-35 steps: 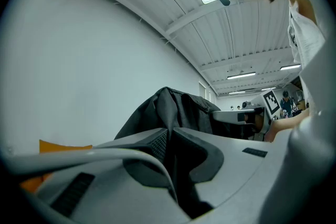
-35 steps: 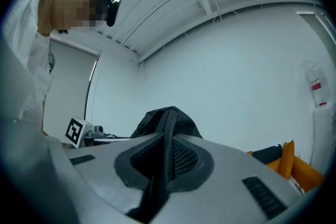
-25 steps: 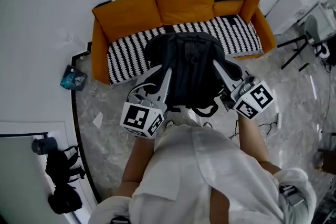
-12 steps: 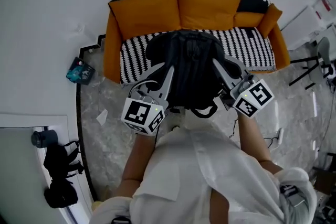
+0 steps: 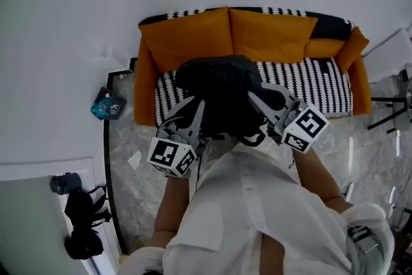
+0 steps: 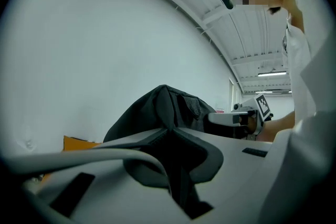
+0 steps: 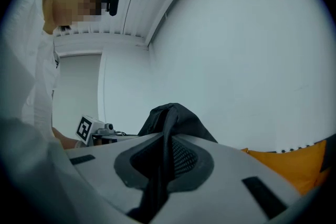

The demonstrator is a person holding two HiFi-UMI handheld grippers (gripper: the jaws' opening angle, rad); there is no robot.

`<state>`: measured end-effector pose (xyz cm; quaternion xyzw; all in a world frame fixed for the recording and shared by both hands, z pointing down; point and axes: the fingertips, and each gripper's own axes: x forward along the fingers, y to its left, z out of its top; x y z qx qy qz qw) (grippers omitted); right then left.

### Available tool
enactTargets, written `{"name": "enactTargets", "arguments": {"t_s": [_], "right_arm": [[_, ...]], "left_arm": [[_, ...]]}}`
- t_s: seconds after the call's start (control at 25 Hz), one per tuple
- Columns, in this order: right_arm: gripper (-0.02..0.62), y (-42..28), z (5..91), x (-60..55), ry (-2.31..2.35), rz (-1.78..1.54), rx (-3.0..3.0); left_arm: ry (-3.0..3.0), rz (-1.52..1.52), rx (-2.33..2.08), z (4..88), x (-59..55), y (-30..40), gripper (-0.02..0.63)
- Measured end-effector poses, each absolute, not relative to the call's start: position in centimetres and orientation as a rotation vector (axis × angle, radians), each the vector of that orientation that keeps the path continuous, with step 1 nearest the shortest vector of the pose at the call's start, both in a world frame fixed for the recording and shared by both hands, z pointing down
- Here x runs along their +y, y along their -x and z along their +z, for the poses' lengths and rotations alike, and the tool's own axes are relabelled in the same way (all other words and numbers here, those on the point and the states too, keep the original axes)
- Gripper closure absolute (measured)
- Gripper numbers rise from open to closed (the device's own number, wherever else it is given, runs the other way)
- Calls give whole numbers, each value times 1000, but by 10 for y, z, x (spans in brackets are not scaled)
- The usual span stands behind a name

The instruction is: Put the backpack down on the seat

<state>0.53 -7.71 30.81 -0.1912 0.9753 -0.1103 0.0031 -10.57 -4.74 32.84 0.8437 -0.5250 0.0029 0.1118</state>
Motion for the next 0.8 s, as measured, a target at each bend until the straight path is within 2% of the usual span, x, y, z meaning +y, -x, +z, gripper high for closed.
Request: {"name": "enactTargets", "arguments": {"t_s": [0.36, 0.8], "right_arm": [[565, 8, 330, -169, 723, -290, 3110], [565, 6, 433, -228, 1049, -555, 3101]], "left_arm": [[-2482, 76, -1471, 355, -138, 116, 561], [-2413, 234, -1274, 448, -201, 118, 561]]}}
